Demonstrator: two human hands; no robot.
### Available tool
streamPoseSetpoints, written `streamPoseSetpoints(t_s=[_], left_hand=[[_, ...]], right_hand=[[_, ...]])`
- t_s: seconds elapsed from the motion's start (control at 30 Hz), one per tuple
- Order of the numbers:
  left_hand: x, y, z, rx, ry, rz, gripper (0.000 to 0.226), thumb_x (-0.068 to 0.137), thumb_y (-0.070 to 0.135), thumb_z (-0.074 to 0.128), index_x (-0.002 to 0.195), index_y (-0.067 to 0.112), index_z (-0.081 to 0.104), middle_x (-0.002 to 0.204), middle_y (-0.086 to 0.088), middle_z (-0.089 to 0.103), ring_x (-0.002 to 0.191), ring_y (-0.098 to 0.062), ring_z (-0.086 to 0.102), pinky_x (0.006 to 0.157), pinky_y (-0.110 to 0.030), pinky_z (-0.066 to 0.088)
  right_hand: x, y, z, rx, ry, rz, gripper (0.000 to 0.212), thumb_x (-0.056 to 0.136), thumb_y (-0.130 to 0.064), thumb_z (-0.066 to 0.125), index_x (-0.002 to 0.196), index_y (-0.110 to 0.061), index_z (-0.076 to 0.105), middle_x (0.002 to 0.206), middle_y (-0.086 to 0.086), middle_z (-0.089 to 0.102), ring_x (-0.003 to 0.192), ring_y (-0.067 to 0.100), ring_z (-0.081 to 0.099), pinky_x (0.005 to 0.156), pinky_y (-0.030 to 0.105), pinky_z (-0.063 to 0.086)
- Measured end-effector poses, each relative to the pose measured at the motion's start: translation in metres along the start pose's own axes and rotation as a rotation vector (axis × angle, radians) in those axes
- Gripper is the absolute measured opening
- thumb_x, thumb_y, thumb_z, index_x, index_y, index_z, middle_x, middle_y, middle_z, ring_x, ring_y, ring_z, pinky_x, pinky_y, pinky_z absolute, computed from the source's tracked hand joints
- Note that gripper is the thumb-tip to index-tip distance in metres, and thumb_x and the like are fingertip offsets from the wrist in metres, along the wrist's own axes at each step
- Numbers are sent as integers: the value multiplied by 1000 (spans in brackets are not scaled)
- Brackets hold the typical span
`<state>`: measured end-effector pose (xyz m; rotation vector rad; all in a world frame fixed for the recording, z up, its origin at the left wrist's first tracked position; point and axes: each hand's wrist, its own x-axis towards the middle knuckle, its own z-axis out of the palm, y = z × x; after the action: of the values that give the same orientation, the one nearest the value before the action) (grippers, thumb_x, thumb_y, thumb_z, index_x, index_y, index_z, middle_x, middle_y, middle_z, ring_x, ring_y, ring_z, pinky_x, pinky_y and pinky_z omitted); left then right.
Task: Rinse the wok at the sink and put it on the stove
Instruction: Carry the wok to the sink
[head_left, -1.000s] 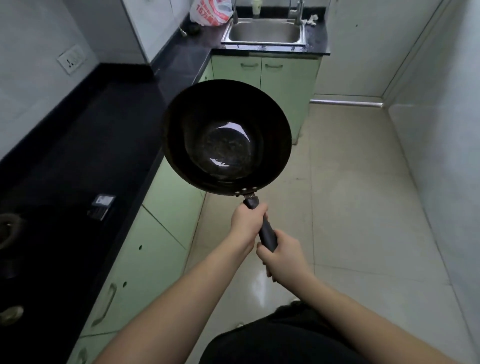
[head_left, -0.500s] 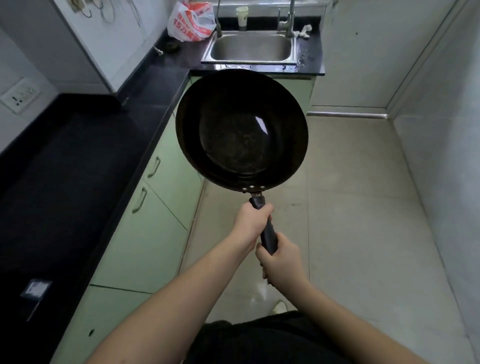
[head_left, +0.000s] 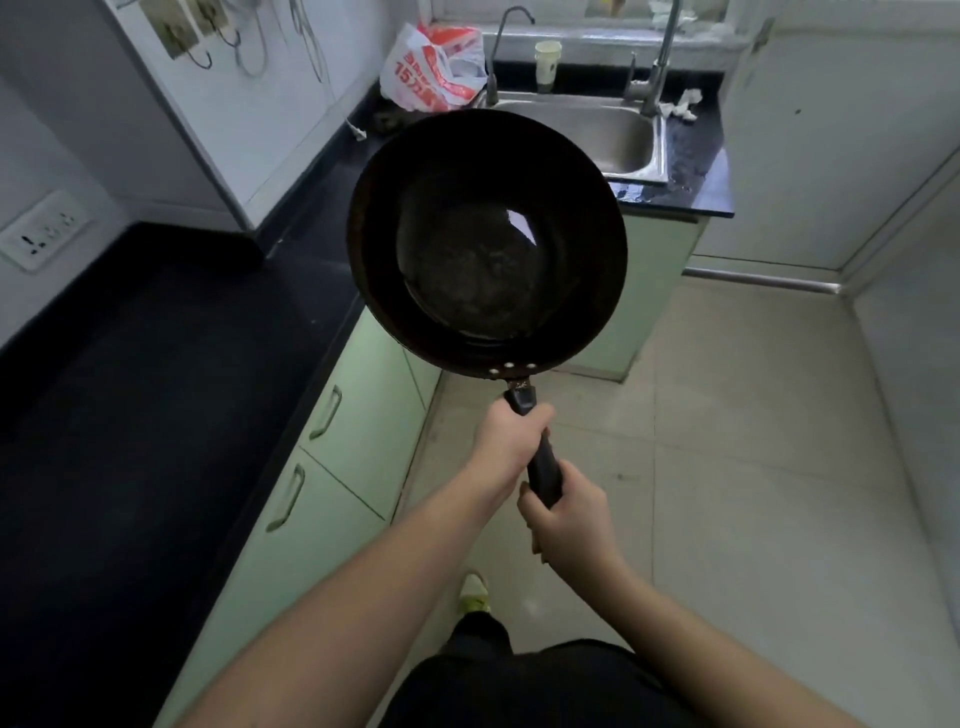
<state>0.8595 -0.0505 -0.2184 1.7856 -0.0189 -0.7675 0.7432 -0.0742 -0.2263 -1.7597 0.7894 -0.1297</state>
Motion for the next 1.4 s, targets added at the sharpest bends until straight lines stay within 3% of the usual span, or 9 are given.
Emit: streamPoseSetpoints(t_s=[0.3,0.43,0.63,0.97,1.13,1.3,1.4], left_hand=[[105,65,-22,16,-65,36,11,84,13,59,76,5,58,71,-11,61,66,-23,58,69,-33,49],[148,97,-8,33,-113,73,14,86,9,58,73,4,56,65,-9,58,57,-20,55,59,-27,45],[221,129,39,71,-148,87,15,84,10,58,70,5,56,61,-6,58,54,-19,54,58,-27,45],[324,206,110,144,-81,48,13,79,16,60,70,7,58,62,-5,61,58,-22,56,62,-30,47],[356,226,119,149,-52,21,13,78,16,60,69,7,58,60,-3,61,57,-21,57,64,-32,49],[390,242,121,134,-44,-19,14,81,14,59,69,8,57,59,-2,59,54,-18,54,56,-25,44],[414,247,121,121,-58,-30,13,75,18,60,67,8,58,60,-4,61,57,-20,56,61,-28,46]], right_hand=[[108,-57,17,-35,67,11,10,84,-10,57,77,-13,50,59,8,58,37,14,55,36,30,45],[156,-69,7,-6,124,29,8,84,-10,57,78,-11,51,58,9,59,37,15,55,36,29,45],[234,-71,-27,28,171,37,12,83,-8,59,76,-15,51,58,5,58,38,12,54,38,26,43],[364,-84,-98,124,120,59,7,84,-11,58,80,-8,52,56,7,58,36,17,53,35,30,43],[402,-93,-109,120,73,68,8,84,-13,57,82,-6,53,59,9,59,37,16,53,36,29,42],[441,-102,-114,106,49,77,8,84,-11,57,78,-10,52,56,6,57,36,16,52,35,29,42],[465,-107,-113,83,63,106,9,82,-14,58,77,-8,52,59,8,58,38,17,53,35,28,42]])
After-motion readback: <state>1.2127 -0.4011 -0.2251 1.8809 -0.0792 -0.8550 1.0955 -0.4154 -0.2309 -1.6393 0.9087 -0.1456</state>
